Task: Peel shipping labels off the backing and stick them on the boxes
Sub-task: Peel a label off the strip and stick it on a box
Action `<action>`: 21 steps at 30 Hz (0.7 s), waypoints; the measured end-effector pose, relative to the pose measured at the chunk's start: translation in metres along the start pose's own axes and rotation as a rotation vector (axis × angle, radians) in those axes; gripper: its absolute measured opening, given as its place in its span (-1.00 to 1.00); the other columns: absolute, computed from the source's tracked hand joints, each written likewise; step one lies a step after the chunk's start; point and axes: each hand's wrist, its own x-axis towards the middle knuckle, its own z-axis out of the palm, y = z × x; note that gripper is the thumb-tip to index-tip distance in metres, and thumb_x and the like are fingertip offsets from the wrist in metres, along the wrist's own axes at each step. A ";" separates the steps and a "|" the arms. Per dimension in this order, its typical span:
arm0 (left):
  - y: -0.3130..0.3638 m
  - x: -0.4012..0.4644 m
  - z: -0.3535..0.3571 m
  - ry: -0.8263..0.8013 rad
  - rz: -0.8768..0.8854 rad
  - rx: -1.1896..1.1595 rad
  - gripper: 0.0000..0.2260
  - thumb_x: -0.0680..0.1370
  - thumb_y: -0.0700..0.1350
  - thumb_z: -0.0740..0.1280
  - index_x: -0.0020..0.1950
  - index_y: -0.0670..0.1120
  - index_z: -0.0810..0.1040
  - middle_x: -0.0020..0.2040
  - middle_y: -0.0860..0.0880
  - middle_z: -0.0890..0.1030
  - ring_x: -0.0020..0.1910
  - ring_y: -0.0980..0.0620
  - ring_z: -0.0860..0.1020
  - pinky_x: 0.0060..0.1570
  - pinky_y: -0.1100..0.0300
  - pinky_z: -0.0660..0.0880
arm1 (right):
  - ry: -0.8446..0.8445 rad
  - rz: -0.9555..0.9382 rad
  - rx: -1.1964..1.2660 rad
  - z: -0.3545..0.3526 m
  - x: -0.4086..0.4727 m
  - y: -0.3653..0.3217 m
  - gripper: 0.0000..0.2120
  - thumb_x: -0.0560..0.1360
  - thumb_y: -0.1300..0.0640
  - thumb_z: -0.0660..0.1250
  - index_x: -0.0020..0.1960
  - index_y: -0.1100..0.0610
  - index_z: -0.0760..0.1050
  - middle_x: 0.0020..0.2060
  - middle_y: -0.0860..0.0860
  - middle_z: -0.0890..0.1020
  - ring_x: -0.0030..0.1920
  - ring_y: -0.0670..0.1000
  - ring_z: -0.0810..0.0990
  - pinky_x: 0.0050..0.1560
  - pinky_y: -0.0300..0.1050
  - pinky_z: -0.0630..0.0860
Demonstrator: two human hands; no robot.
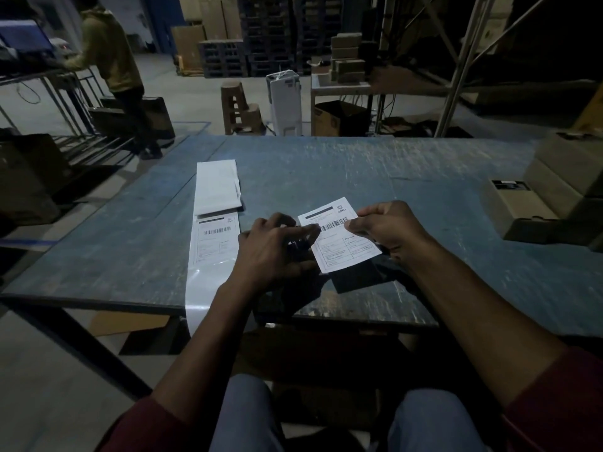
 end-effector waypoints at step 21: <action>-0.012 0.007 0.003 -0.012 0.067 -0.029 -0.47 0.46 0.30 0.47 0.43 0.38 0.47 0.36 0.02 0.47 0.27 -0.16 0.41 0.10 -0.18 0.53 | -0.054 0.047 -0.196 -0.012 0.001 -0.016 -0.80 0.39 0.23 0.63 -0.08 0.32 0.70 -0.24 0.14 0.77 -0.22 0.12 0.79 -0.12 0.04 0.70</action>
